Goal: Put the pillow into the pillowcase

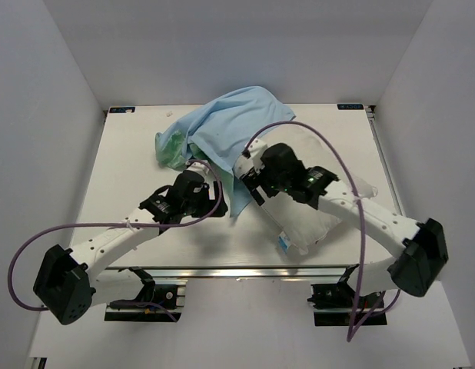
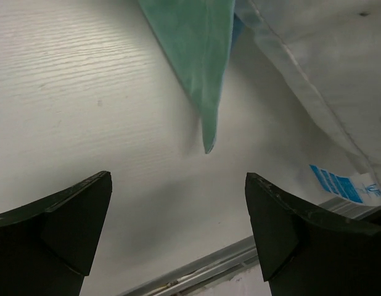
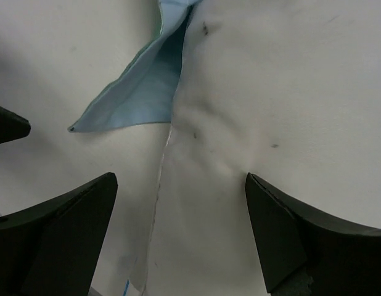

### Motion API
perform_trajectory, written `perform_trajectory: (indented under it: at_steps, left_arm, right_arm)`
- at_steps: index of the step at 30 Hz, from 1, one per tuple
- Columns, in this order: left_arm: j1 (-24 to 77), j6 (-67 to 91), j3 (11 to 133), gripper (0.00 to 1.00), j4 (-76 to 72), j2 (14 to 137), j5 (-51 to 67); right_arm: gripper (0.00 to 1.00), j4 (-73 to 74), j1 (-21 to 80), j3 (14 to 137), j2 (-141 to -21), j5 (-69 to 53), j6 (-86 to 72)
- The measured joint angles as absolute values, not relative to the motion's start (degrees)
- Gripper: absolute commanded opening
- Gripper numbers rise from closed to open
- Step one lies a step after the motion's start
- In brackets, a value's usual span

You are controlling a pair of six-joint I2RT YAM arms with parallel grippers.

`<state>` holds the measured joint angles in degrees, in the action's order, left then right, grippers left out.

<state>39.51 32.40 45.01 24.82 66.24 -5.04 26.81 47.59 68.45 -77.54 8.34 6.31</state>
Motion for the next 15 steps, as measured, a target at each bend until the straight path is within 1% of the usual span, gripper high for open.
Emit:
perform_trajectory:
  at_steps: [3,6,8,10,11,12,13,15]
  left_arm:
    - [39.5,33.0,44.2,0.98,19.9,67.7,-1.7]
    - [39.5,33.3,44.2,0.98,13.9,71.9,1.2]
    - [39.3,33.2,44.7,0.98,12.8,75.6,1.5]
    - [39.1,32.4,47.4,0.98,13.3,81.6,0.3]
    - [39.1,31.9,49.0,0.98,13.4,84.3,-0.6]
    - [39.1,31.5,50.8,0.98,13.6,86.9,-1.4]
    - [39.2,31.1,52.8,0.96,14.0,89.3,-2.8]
    - [39.2,30.6,55.5,0.87,13.8,92.9,-4.4]
  right_arm:
    - [0.89,24.5,49.3,66.6,-82.5,12.3,7.1]
    - [0.88,22.3,50.4,65.3,-87.6,17.3,7.9]
    - [0.82,21.3,50.3,65.3,-90.3,20.6,8.0]
    - [0.38,20.6,49.8,65.6,-92.5,23.4,8.1]
    - [0.22,20.0,49.5,65.9,-93.3,24.3,7.9]
    - [0.03,19.3,49.1,66.2,-94.0,24.9,7.2]
    - [0.0,18.7,48.9,66.3,-94.1,24.8,6.3]
    - [0.0,18.2,48.2,66.6,-94.0,23.6,4.7]
